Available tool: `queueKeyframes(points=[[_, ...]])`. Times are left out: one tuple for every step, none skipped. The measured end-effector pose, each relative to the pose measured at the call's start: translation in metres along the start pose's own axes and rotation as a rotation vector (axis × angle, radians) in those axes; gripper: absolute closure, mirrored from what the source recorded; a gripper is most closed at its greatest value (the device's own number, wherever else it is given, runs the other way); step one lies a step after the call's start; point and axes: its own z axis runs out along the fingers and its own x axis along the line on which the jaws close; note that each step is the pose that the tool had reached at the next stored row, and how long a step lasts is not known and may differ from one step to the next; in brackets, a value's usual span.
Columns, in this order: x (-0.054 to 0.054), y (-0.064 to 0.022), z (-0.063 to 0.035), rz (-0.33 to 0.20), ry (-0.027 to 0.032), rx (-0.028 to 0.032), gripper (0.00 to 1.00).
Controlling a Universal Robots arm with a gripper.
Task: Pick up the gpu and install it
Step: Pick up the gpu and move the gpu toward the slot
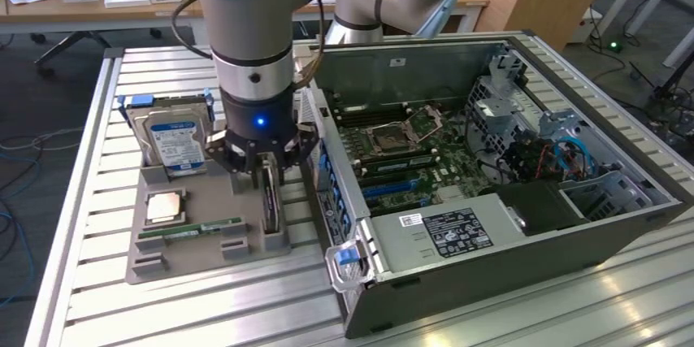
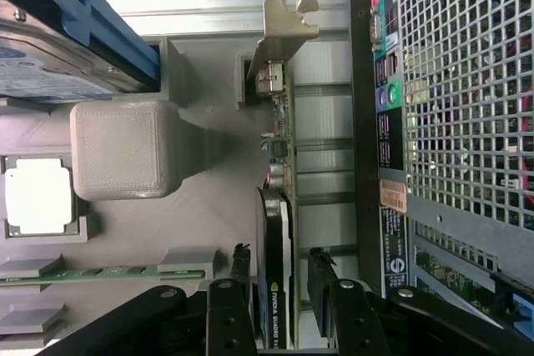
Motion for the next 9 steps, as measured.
queueKeyframes(points=[[0.000,-0.0002,0.0018,0.000,0.0002,0.0002,0.58],[0.000,-0.0003,0.0036,0.000,0.0002,0.0002,0.58],[0.000,-0.0004,0.0054,0.000,0.0002,0.0001,0.58],[0.000,-0.0005,0.0072,0.000,0.0001,0.0001,0.58],[0.000,-0.0005,0.0090,0.000,0.0002,0.0002,0.58],[0.000,-0.0006,0.0108,0.000,0.0002,0.0002,0.58],[0.000,-0.0007,0.0126,0.000,0.0001,0.0001,0.58],[0.000,-0.0007,0.0133,0.000,0.0001,0.0001,0.58],[0.000,-0.0008,0.0135,0.000,0.0003,0.0003,0.58]])
